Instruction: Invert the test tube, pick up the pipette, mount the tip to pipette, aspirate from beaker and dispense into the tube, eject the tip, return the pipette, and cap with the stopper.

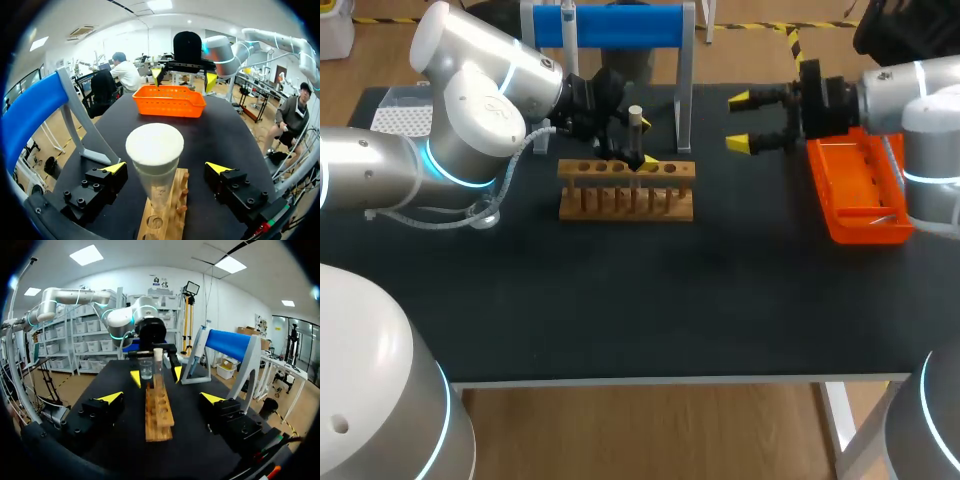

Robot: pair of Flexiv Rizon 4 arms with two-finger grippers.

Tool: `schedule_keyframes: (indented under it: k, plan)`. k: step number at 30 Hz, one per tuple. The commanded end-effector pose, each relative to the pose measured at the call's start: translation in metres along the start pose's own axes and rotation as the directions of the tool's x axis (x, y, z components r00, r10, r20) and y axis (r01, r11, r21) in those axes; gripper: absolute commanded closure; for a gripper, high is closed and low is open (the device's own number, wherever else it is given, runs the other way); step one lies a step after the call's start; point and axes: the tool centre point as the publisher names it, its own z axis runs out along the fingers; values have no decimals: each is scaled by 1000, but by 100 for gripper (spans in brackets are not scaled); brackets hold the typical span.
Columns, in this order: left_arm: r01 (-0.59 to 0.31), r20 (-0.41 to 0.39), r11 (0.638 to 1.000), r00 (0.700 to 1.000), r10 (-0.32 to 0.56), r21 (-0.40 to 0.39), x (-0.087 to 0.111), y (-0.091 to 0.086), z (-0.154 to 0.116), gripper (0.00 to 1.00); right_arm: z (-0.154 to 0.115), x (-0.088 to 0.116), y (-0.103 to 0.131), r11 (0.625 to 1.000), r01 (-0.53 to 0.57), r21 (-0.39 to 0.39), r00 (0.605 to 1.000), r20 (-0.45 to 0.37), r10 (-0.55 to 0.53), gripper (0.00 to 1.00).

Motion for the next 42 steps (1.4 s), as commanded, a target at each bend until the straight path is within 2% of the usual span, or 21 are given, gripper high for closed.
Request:
schedule_keyframes:
  k: [1,13,18,22,25,30,31,34,42]
  plan:
    - [0,0,1000,1000,0,3,0,1,0,0,-10,10,-8,1000,-3,13,1000,14,3,0]
    - [3,9,1000,1000,-3,5,1,2,-5,0,-10,10,-8,1000,-3,13,1000,14,3,0]
    - [30,76,997,997,-25,-73,14,8,-56,0,-10,10,-8,1000,-3,13,1000,14,3,0]
    - [72,126,986,991,-53,-149,35,16,-98,0,-10,10,-8,1000,-3,13,1000,14,3,0]
    - [120,185,977,979,-86,-176,52,22,-128,0,-10,10,-8,1000,-3,13,1000,14,3,0]
    - [180,286,965,951,-121,-190,70,29,-165,0,-10,10,-8,1000,-3,13,1000,14,3,0]
    - [191,327,965,937,-124,-181,75,30,-177,0,-10,10,-8,1000,-3,13,1000,14,3,0]
    - [209,387,962,913,-128,-176,80,30,-192,0,-10,10,-8,1000,-3,13,1000,14,3,0]
    - [195,482,967,871,-94,-165,80,26,-222,0,-10,10,-8,1000,-3,13,1000,14,3,0]
